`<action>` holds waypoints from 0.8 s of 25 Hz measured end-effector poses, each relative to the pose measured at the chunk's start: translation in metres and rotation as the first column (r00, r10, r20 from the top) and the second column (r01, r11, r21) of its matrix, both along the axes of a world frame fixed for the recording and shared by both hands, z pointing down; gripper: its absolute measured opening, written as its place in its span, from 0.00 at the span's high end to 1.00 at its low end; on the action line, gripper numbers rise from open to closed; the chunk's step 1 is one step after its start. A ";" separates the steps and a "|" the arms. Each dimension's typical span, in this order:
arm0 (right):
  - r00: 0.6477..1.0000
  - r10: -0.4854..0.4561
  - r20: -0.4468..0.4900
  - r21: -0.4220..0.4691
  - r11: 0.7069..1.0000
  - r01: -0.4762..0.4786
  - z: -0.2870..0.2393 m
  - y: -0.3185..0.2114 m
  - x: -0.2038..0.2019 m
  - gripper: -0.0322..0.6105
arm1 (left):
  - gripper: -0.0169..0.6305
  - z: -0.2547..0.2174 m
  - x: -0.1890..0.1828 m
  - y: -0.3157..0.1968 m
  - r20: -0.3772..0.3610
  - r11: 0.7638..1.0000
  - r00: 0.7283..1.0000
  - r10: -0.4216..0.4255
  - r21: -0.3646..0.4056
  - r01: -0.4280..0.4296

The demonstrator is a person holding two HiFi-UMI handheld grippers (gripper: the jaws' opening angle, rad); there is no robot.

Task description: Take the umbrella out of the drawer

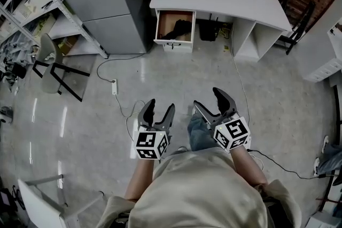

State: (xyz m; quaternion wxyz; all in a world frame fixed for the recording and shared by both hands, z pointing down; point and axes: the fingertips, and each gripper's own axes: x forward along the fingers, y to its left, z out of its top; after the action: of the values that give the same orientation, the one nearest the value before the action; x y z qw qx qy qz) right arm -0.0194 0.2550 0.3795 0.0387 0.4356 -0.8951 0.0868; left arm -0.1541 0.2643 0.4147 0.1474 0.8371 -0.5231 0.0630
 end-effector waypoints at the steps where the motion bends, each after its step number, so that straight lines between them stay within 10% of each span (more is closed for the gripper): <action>1: 1.000 -0.003 -0.002 0.005 1.000 0.003 0.000 -0.012 0.001 0.43 | 0.54 0.000 0.002 -0.011 -0.001 1.000 1.000 0.000 0.001 0.000; 20: 0.998 -0.062 -0.020 0.059 0.996 0.063 -0.022 -0.258 0.064 0.37 | 0.48 -0.025 0.062 -0.254 0.006 0.998 0.998 -0.060 0.025 0.060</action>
State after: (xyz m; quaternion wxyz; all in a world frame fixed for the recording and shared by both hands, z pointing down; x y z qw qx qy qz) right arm 0.0448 -0.0033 0.3570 0.0364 0.4090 -0.9102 0.0547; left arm -0.0926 0.0098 0.3895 0.1373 0.8226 -0.5491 0.0548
